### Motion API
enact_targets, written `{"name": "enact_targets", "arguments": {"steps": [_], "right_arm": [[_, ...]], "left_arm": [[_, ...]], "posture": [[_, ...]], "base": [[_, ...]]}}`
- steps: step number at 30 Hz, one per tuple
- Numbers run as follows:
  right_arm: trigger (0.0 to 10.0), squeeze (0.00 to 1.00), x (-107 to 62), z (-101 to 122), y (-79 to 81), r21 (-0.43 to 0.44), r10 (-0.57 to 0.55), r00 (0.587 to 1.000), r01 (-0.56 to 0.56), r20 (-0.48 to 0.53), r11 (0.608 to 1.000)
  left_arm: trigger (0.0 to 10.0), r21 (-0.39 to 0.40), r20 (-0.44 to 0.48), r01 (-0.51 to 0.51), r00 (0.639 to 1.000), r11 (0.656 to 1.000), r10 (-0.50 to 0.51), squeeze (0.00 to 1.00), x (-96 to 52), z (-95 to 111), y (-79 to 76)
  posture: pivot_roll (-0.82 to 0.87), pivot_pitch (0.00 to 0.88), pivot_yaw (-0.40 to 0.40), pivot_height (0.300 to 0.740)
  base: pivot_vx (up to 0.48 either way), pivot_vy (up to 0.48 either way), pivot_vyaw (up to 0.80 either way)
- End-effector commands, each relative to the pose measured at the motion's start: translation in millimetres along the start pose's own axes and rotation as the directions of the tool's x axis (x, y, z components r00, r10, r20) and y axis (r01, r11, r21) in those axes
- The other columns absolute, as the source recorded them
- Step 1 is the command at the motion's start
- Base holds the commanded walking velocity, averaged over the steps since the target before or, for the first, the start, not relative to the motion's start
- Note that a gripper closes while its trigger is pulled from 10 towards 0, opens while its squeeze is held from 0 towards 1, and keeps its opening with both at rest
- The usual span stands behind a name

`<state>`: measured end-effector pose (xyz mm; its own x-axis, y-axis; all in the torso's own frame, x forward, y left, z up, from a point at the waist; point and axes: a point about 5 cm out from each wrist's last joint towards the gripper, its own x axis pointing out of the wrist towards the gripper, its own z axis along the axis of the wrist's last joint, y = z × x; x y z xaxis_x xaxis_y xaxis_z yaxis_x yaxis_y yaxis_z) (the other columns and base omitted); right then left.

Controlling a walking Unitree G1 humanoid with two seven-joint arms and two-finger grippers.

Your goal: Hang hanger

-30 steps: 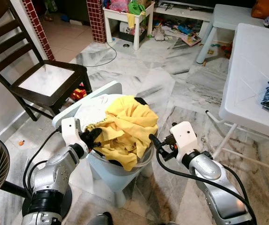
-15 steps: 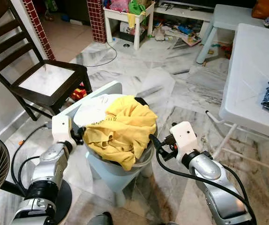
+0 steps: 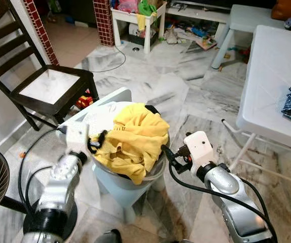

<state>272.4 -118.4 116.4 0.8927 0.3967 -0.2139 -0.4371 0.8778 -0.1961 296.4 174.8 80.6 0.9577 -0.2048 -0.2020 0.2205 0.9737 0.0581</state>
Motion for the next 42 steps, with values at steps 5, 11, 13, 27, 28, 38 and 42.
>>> {"name": "enact_targets", "arguments": {"steps": [5, 11, 13, 27, 28, 38, 42], "right_arm": [[10.0, 0.00, -0.8, 1.4, -0.7, -0.003, 0.005, 1.000, -0.005, 0.002, 1.000], [10.0, 0.00, 0.1, 1.3, 0.0, -0.003, 0.010, 1.000, -0.010, 0.002, 1.000], [10.0, 0.00, 0.1, 1.3, 0.0, -0.003, 0.010, 1.000, -0.010, 0.002, 1.000], [10.0, 0.00, -0.6, 1.5, -0.4, -0.002, 0.008, 1.000, -0.007, 0.004, 1.000], [10.0, 0.00, -0.8, 1.4, -0.6, -0.002, 0.007, 1.000, -0.007, 0.004, 1.000], [10.0, 0.00, -2.4, 2.0, -3.8, -0.008, -0.003, 1.000, 0.003, 0.002, 1.000], [10.0, 0.00, -2.4, 2.0, -2.0, -0.007, 0.003, 1.000, -0.003, 0.003, 1.000]], "left_arm": [[10.0, 0.081, -0.043, -0.001, 0.999, 0.997, 0.005, 1.00, -24.0, -3.6, -7.7], [10.0, 0.174, -0.123, -0.032, 0.991, 0.984, 0.054, 1.00, -47.7, -24.1, 4.5], [10.0, 0.174, -0.123, -0.032, 0.991, 0.984, 0.054, 1.00, -47.7, -24.1, 4.5], [10.0, 0.061, -0.183, -0.048, 0.981, 0.997, 0.059, 0.00, -15.6, -21.5, 30.3], [10.0, 0.056, -0.184, -0.045, 0.981, 0.997, 0.055, 0.00, -13.6, -21.7, 29.6], [0.0, -0.010, -0.234, 0.041, 0.971, 0.999, -0.042, 0.00, 5.7, -36.4, 15.8], [0.0, -0.062, -0.251, 0.008, 0.968, 0.998, -0.023, 0.00, 10.3, -41.4, 21.6]], "posture": [[-0.07, 0.131, 0.001, 0.740], [-0.06, 0.131, -0.002, 0.740], [-0.06, 0.131, -0.002, 0.740], [-0.06, 0.122, 0.002, 0.740], [-0.08, 0.121, 0.003, 0.740], [-0.09, 0.121, 0.005, 0.740], [-0.09, 0.120, 0.004, 0.740]], "base": [[0.000, 0.000, 0.00], [0.000, 0.000, 0.00], [0.000, 0.000, 0.00], [0.000, 0.000, 0.00], [0.000, 0.000, 0.00], [0.000, 0.000, 0.00], [0.000, 0.000, 0.00]]}}
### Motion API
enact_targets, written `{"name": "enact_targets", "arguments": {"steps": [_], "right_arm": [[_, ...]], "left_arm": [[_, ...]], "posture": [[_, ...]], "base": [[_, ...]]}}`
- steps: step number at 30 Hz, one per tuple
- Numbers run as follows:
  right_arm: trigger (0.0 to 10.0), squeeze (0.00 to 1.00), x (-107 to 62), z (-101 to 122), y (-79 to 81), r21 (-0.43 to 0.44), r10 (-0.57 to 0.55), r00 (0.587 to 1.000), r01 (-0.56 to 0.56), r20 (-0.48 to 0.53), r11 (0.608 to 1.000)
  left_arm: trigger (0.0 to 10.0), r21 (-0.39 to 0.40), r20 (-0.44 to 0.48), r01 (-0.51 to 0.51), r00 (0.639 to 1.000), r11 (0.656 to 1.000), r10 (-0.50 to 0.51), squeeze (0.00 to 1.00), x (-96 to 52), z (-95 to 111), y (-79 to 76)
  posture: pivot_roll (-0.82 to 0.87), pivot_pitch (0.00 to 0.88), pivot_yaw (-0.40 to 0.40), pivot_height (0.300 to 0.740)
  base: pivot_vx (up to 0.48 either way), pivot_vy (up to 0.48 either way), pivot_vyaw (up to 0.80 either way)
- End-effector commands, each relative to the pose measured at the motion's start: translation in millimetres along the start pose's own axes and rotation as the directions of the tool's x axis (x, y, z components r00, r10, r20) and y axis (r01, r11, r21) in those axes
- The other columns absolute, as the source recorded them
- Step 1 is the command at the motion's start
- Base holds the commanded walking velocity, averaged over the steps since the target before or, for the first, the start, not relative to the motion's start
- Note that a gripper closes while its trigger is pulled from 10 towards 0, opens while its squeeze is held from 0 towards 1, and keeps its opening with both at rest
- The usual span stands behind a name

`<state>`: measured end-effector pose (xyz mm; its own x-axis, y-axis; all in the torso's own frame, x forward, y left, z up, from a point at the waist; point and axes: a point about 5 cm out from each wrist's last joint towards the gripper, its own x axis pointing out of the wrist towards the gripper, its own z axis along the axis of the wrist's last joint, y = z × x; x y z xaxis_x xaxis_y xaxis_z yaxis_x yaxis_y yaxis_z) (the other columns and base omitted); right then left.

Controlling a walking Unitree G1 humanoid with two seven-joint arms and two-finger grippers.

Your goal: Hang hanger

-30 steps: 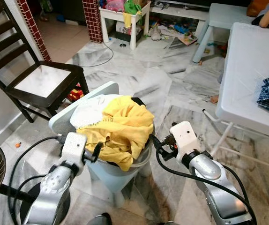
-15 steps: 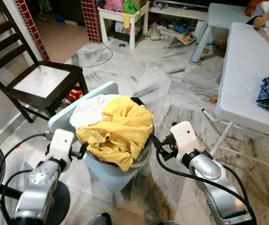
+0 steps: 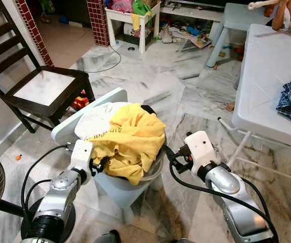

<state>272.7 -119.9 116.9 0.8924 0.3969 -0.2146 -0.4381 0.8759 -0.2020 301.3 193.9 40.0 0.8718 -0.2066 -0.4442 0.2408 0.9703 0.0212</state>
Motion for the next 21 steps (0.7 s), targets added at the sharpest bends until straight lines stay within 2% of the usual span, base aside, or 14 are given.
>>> {"name": "enact_targets", "arguments": {"steps": [1, 2, 3, 4, 5, 9, 21], "right_arm": [[10.0, 0.00, -1.8, 2.0, -0.3, -0.001, 0.003, 1.000, -0.003, 0.003, 1.000], [10.0, 0.00, -1.8, 2.0, -0.3, -0.002, 0.004, 1.000, -0.004, 0.003, 1.000], [10.0, 0.00, -1.7, 2.0, -0.3, -0.002, 0.005, 1.000, -0.005, 0.003, 1.000], [10.0, 0.00, -1.4, 2.3, -0.8, -0.003, 0.005, 1.000, -0.005, 0.004, 1.000], [10.0, 0.00, -1.4, 2.4, -1.1, -0.003, 0.005, 1.000, -0.005, 0.004, 1.000], [10.0, 0.00, -1.6, 2.4, -1.3, -0.005, 0.004, 1.000, -0.004, 0.003, 1.000], [10.0, 0.00, -1.4, 2.3, -1.5, -0.004, 0.001, 1.000, -0.001, 0.003, 1.000]], "left_arm": [[0.6, -0.048, 0.001, -0.020, 1.000, 0.999, 0.020, 0.00, 2.3, 0.0, 5.6], [1.3, -0.063, 0.001, -0.026, 1.000, 0.998, 0.026, 0.00, 3.4, 0.5, 6.7], [1.3, -0.073, 0.001, -0.031, 1.000, 0.997, 0.031, 0.00, 4.1, 0.9, 7.4], [0.4, -0.098, 0.008, -0.039, 0.999, 0.994, 0.040, 0.00, 6.1, 3.0, 8.3], [0.0, -0.120, 0.011, -0.048, 0.999, 0.992, 0.050, 0.00, 7.7, 4.3, 9.2], [0.0, -0.154, 0.013, -0.055, 0.998, 0.987, 0.058, 0.00, 10.4, 5.6, 9.5], [0.0, -0.172, 0.029, -0.044, 0.998, 0.984, 0.049, 0.00, 15.6, 8.7, 8.1]], "posture": [[-0.09, 0.120, 0.004, 0.740], [-0.09, 0.120, 0.004, 0.740], [-0.09, 0.120, 0.004, 0.740], [-0.10, 0.118, 0.000, 0.740], [-0.10, 0.118, 0.000, 0.740], [-0.10, 0.118, -0.001, 0.740], [-0.10, 0.117, 0.003, 0.740]], "base": [[0.000, 0.000, 0.00], [0.000, 0.000, 0.00], [0.000, 0.000, 0.00], [0.000, 0.000, 0.00], [0.000, 0.000, 0.00], [0.000, 0.000, 0.00], [0.000, 0.000, 0.00]]}}
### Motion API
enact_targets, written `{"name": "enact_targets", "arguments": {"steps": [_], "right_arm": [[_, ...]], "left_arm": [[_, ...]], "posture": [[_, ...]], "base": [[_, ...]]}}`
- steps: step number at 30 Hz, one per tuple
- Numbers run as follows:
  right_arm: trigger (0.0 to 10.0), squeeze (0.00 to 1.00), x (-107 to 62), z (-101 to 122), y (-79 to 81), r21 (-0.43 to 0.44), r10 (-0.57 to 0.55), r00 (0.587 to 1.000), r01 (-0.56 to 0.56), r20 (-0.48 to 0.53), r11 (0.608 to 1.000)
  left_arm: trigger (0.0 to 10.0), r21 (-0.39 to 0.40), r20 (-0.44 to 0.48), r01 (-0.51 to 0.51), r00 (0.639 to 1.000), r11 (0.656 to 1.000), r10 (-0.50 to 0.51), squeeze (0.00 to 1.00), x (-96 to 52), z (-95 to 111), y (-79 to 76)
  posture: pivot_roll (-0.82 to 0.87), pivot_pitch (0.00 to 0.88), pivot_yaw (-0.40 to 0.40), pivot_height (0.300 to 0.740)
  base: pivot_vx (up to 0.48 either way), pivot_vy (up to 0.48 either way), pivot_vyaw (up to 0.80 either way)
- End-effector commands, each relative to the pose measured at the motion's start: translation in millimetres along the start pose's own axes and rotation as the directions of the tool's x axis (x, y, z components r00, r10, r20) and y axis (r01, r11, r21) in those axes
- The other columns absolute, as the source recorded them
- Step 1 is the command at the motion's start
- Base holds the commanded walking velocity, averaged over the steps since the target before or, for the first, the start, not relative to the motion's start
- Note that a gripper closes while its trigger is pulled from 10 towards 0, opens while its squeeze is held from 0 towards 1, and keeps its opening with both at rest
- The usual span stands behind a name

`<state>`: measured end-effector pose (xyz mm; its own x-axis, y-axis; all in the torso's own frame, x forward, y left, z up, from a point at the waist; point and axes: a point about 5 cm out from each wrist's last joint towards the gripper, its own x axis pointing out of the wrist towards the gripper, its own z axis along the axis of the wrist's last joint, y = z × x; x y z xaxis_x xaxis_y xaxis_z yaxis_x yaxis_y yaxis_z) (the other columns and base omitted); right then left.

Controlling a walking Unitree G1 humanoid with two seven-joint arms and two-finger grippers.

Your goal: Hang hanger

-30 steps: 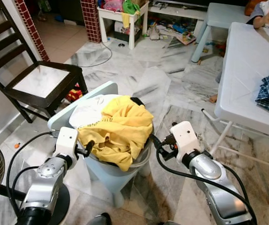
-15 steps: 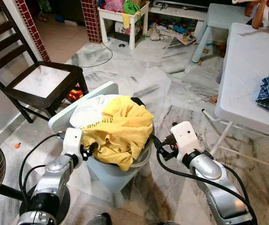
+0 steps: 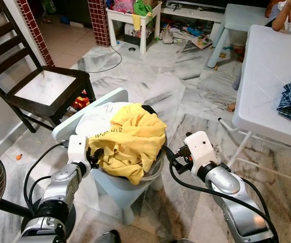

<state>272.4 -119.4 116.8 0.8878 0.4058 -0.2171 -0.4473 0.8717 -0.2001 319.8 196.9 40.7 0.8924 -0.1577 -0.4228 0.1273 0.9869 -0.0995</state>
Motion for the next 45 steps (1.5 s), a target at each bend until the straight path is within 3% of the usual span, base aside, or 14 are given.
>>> {"name": "enact_targets", "arguments": {"steps": [1, 18, 25, 26, 28, 30, 31, 33, 39, 40, 44, 45], "right_arm": [[10.0, 0.00, -1.2, 2.4, -2.0, -0.003, -0.009, 1.000, 0.009, 0.004, 1.000], [10.0, 0.00, -0.3, 2.4, -2.5, -0.003, -0.015, 1.000, 0.015, 0.006, 1.000], [10.0, 0.00, -0.5, 2.3, -2.7, -0.001, -0.019, 1.000, 0.019, 0.006, 1.000], [10.0, 0.00, -0.5, 2.3, -2.7, 0.000, -0.020, 1.000, 0.020, 0.007, 1.000], [10.0, 0.00, -0.5, 2.3, -2.7, 0.000, -0.020, 1.000, 0.020, 0.007, 1.000], [10.0, 0.00, 0.6, 2.7, -2.3, 0.001, -0.020, 1.000, 0.020, 0.008, 1.000], [10.0, 0.00, 0.6, 2.7, -2.3, 0.001, -0.020, 1.000, 0.020, 0.008, 1.000], [10.0, 0.00, 1.5, 2.8, -1.8, 0.002, -0.021, 1.000, 0.021, 0.010, 1.000], [10.0, 0.00, 1.7, 2.5, -2.0, 0.003, -0.026, 1.000, 0.026, 0.010, 1.000], [10.0, 0.00, 1.9, 2.5, -2.4, 0.004, -0.031, 0.999, 0.030, 0.011, 1.000], [10.0, 0.00, 2.8, 2.6, -2.5, 0.004, -0.033, 0.999, 0.033, 0.012, 0.999], [10.0, 0.00, 3.3, 3.0, -2.4, 0.005, -0.034, 0.999, 0.034, 0.014, 0.999]], "left_arm": [[0.0, -0.018, 0.009, 0.007, 1.000, 1.000, -0.006, 0.00, 0.8, 0.9, 0.3], [0.0, -0.024, 0.040, 0.034, 0.999, 0.999, -0.033, 0.00, 3.9, 6.4, -4.4], [0.0, -0.102, 0.144, 0.076, 0.988, 0.992, -0.061, 0.00, 7.1, 30.6, -17.8], [0.0, -0.117, 0.188, 0.120, 0.977, 0.986, -0.097, 0.00, 8.3, 44.2, -29.6], [0.0, -0.117, 0.188, 0.120, 0.977, 0.986, -0.097, 0.00, 8.3, 44.2, -29.6], [0.0, -0.088, 0.255, 0.261, 0.939, 0.961, -0.231, 0.00, 6.9, 70.1, -60.8], [0.0, -0.088, 0.255, 0.261, 0.939, 0.961, -0.231, 0.00, 6.9, 70.1, -60.8], [0.0, -0.039, 0.273, 0.365, 0.899, 0.930, -0.342, 0.00, 3.0, 83.2, -84.9], [0.0, -0.023, 0.275, 0.421, 0.875, 0.907, -0.399, 0.00, -0.7, 89.1, -99.8], [0.0, -0.017, 0.271, 0.478, 0.848, 0.878, -0.456, 0.00, -7.2, 96.6, -117.5], [0.0, -0.023, 0.269, 0.528, 0.821, 0.849, -0.504, 0.00, -13.3, 103.1, -130.9], [0.0, -0.036, 0.299, 0.570, 0.790, 0.821, -0.535, 0.00, -18.0, 110.8, -138.8]], "posture": [[-0.10, 0.117, 0.003, 0.740], [-0.10, 0.108, 0.006, 0.740], [-0.10, 0.107, 0.007, 0.740], [-0.10, 0.107, 0.007, 0.740], [-0.10, 0.107, 0.007, 0.740], [-0.10, 0.105, 0.008, 0.740], [-0.10, 0.105, 0.008, 0.740], [-0.10, 0.105, 0.012, 0.740], [-0.10, 0.104, 0.018, 0.740], [-0.10, 0.100, 0.020, 0.740], [-0.10, 0.096, 0.021, 0.740], [-0.10, 0.094, 0.022, 0.740]], "base": [[0.000, 0.000, 0.00], [0.000, 0.000, 0.00], [0.000, 0.000, 0.00], [0.000, 0.000, 0.00], [0.000, 0.000, 0.00], [0.000, 0.000, 0.00], [0.000, 0.000, 0.00], [0.000, 0.000, 0.00], [0.000, 0.000, 0.00], [0.000, 0.000, 0.00], [0.000, 0.000, 0.00], [0.000, 0.000, 0.00]]}}
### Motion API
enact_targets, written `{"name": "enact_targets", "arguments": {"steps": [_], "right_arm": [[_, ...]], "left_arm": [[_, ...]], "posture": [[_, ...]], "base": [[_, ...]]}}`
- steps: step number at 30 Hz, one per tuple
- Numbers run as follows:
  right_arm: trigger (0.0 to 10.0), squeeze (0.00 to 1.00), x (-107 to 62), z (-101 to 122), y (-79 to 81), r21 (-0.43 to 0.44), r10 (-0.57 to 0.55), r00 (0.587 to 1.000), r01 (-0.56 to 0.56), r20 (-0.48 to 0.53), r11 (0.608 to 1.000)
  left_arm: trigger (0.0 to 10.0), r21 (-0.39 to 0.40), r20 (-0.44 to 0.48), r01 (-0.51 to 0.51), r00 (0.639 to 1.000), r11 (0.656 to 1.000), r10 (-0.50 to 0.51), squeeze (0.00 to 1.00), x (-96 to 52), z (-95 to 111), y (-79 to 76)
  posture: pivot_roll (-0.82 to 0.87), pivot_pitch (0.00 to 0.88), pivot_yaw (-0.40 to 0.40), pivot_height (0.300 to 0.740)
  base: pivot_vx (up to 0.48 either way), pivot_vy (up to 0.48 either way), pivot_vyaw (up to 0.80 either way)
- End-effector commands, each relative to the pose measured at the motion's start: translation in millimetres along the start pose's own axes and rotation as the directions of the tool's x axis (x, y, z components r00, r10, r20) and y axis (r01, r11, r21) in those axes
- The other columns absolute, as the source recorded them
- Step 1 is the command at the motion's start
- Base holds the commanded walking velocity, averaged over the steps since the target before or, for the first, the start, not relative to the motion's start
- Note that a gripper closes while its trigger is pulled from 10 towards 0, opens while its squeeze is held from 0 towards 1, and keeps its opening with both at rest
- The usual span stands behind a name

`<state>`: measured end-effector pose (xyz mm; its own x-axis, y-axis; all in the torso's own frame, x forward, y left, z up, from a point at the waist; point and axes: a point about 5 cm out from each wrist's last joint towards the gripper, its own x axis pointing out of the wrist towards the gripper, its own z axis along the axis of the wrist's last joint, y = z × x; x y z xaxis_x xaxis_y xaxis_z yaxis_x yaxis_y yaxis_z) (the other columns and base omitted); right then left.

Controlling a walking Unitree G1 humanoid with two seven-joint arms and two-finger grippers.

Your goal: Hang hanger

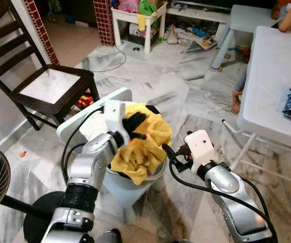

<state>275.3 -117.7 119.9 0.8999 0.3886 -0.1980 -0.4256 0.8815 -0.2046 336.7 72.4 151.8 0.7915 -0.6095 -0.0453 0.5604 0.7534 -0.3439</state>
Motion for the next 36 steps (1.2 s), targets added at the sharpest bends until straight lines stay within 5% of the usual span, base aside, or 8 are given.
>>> {"name": "enact_targets", "arguments": {"steps": [1, 16, 18, 19, 21, 23, 24, 36], "right_arm": [[10.0, 0.00, 0.8, -0.7, -2.0, 0.004, -0.010, 1.000, 0.010, -0.001, 1.000], [10.0, 0.00, 1.4, -1.1, -0.5, 0.002, -0.014, 1.000, 0.014, 0.004, 1.000], [10.0, 0.00, 1.3, -1.1, -0.2, 0.002, -0.013, 1.000, 0.013, 0.004, 1.000], [10.0, 0.00, 1.0, -1.2, 0.0, 0.001, -0.010, 1.000, 0.010, 0.003, 1.000], [10.0, 0.00, 0.5, -1.5, -0.6, -0.001, -0.008, 1.000, 0.008, 0.001, 1.000], [10.0, 0.00, 0.2, -1.7, -1.2, -0.003, -0.007, 1.000, 0.007, -0.001, 1.000], [10.0, 0.00, -0.1, -1.7, -1.6, -0.004, -0.006, 1.000, 0.006, -0.001, 1.000], [10.0, 0.00, -0.5, -1.4, -1.5, -0.006, -0.003, 1.000, 0.003, -0.004, 1.000]], "left_arm": [[0.0, -0.010, 0.018, 0.051, 0.999, 0.999, -0.050, 0.00, 1.0, 7.4, -9.3], [0.0, -0.263, 0.085, -0.424, 0.884, 0.866, 0.459, 0.00, -44.1, 6.2, 97.8], [1.7, -0.257, 0.064, -0.431, 0.886, 0.865, 0.460, 0.00, -45.3, 1.8, 99.2], [9.8, -0.250, 0.047, -0.437, 0.886, 0.864, 0.461, 0.00, -44.8, -2.3, 99.9], [10.0, -0.243, 0.043, -0.435, 0.888, 0.867, 0.458, 0.00, -44.0, -5.3, 99.0], [10.0, -0.247, 0.039, -0.435, 0.888, 0.866, 0.458, 0.13, -43.0, -7.1, 98.3], [10.0, -0.241, 0.041, -0.436, 0.888, 0.867, 0.458, 1.00, -42.6, -7.3, 98.2], [10.0, 0.139, 0.177, -0.602, 0.796, 0.786, 0.578, 1.00, -71.0, 5.4, 101.4]], "posture": [[-0.10, 0.094, 0.022, 0.740], [-0.10, 0.096, 0.020, 0.740], [-0.10, 0.098, 0.018, 0.740], [-0.10, 0.100, 0.015, 0.740], [-0.10, 0.103, 0.010, 0.740], [-0.10, 0.104, 0.009, 0.740], [-0.10, 0.104, 0.006, 0.740], [-0.10, 0.113, 0.002, 0.740]], "base": [[0.000, 0.000, 0.00], [0.000, 0.000, 0.00], [0.000, 0.000, 0.00], [0.000, 0.000, 0.00], [0.000, 0.000, 0.00], [0.000, 0.000, 0.00], [0.000, 0.000, 0.00], [0.000, 0.000, 0.00]]}}
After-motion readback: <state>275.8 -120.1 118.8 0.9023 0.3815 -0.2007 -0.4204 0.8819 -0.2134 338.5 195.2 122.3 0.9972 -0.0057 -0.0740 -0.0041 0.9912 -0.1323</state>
